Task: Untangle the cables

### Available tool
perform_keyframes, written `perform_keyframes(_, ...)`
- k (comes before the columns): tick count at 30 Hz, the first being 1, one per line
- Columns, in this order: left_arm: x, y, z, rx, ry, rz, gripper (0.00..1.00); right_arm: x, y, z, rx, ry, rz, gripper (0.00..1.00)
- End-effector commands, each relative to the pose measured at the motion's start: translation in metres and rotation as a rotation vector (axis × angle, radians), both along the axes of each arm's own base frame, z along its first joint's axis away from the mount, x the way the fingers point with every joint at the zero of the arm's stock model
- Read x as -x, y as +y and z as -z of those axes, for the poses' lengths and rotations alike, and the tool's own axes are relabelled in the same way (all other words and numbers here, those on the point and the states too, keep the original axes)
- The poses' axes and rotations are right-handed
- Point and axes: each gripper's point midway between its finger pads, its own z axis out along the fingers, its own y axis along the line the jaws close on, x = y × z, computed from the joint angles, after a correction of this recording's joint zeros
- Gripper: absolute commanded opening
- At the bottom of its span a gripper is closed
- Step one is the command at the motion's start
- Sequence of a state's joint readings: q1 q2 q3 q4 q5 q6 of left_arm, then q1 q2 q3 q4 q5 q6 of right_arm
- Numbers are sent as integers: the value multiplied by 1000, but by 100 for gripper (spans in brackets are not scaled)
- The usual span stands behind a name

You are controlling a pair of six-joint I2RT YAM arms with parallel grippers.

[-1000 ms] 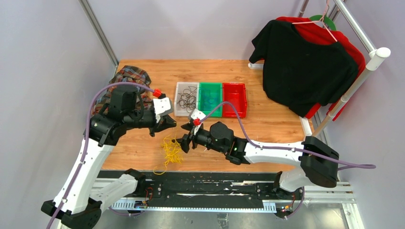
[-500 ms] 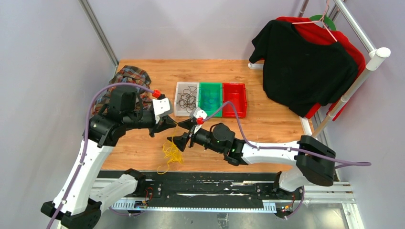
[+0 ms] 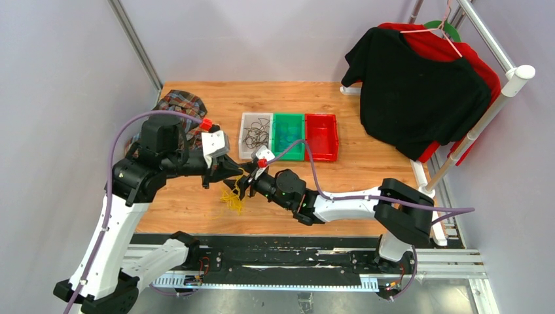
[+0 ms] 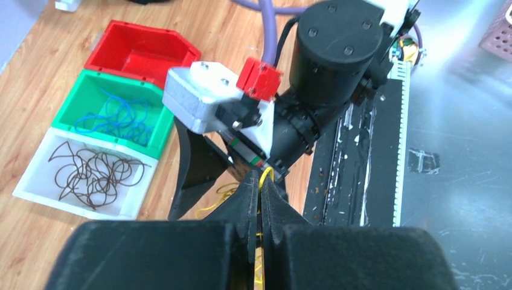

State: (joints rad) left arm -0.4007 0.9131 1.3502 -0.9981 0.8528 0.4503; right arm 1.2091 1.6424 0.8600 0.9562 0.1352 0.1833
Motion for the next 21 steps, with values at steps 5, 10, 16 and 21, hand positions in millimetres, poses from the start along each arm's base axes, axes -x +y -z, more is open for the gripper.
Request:
perform_keyframes(5, 22, -4, -51, 107, -44, 50, 0, -21, -18, 29, -5, 20, 178, 63)
perform_keyframes(10, 28, -2, -84, 147, -112, 54, 0, -31, -45, 61, 33, 55, 274, 49)
perform_keyframes(16, 30, 2, -115, 173, -200, 34, 0, -37, -70, 87, 64, 98, 351, 43)
perform_keyframes(21, 26, 6, -142, 185, -288, 1, 0, -38, -84, 112, 119, 131, 398, 41)
